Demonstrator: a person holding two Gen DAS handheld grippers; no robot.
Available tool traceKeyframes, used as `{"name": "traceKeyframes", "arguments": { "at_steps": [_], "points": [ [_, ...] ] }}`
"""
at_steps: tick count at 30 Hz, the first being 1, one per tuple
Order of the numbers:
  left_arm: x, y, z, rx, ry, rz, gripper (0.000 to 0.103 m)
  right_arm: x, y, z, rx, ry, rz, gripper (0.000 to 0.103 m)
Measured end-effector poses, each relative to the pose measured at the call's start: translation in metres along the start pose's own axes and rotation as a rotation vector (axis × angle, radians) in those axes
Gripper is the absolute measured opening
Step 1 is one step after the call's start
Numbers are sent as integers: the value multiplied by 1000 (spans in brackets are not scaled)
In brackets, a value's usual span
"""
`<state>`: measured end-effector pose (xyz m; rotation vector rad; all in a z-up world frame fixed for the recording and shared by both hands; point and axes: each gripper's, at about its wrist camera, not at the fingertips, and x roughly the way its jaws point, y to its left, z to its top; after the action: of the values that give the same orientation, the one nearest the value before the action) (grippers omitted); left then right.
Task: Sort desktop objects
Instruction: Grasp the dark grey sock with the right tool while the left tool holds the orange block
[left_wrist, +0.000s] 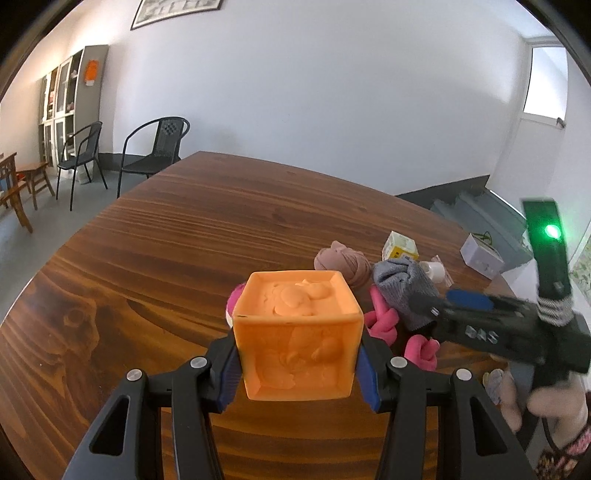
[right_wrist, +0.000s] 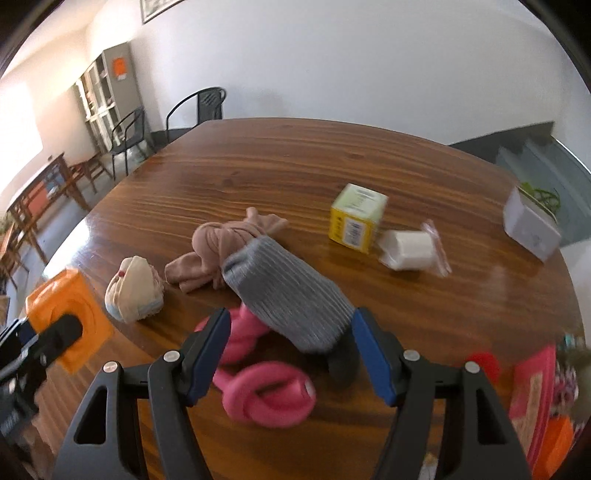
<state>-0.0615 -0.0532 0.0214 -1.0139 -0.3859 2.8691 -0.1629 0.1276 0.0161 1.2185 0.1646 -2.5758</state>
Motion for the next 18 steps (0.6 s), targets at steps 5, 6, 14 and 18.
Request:
{"name": "traceKeyframes", "arguments": {
  "at_steps": [5, 6, 14, 18],
  "points": [
    [3, -2, -1, 2, 19, -12, 54, 25, -1, 10, -26, 38, -39, 72],
    [3, -2, -1, 1, 20, -12, 54, 29, -5, 10, -18, 43, -47, 72],
    [8, -3, -3, 4, 32, -7, 54, 36, -25, 4, 59, 68, 2, 42],
    [11, -3, -4, 4, 37, -1, 54, 27, -24, 3, 62, 54, 13, 33]
  ]
}}
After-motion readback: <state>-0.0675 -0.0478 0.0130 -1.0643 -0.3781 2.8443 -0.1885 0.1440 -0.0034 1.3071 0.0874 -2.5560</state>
